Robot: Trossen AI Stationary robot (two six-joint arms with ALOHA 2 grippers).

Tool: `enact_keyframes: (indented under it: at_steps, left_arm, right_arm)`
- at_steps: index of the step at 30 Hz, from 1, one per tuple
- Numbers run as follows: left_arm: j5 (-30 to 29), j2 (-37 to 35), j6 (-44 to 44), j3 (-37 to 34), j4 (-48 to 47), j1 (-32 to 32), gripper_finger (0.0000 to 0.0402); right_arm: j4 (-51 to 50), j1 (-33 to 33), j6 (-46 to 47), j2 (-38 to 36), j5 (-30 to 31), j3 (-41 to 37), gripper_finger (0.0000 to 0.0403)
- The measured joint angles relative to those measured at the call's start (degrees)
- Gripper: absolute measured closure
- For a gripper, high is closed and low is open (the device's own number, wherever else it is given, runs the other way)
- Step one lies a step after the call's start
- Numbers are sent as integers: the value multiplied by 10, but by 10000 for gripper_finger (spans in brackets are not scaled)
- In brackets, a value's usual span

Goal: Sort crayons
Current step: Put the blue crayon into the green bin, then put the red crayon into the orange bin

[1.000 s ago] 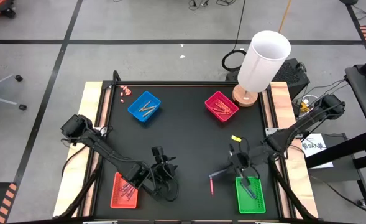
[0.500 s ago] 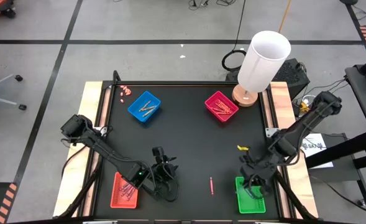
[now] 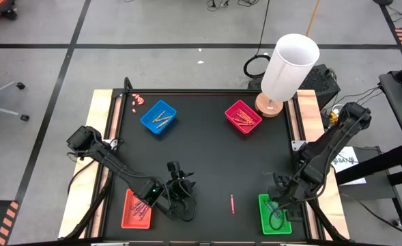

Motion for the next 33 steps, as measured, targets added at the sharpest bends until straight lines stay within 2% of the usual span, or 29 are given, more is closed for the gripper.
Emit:
enact_keyframes:
  at_steps: [4, 11, 14, 20, 28, 33]
  left_arm:
    - [0, 0, 0, 0, 0, 0, 230]
    - [0, 0, 0, 0, 0, 0, 230]
    - [0, 0, 0, 0, 0, 0, 230]
    - [0, 0, 0, 0, 0, 0, 230]
    - [0, 0, 0, 0, 0, 0, 230]
    - [0, 0, 0, 0, 0, 5, 230]
  right_arm:
    - [0, 2, 25, 30, 0, 0, 355]
    - [-3, 2, 52, 40, -4, 0, 275]
    - [-4, 1, 84, 31, -52, 0, 247]
    - [-23, 2, 109, 26, -71, 39, 233]
    - [-29, 2, 31, 26, 25, 108, 251]
    - [-25, -13, -78, 30, 106, 125, 258]
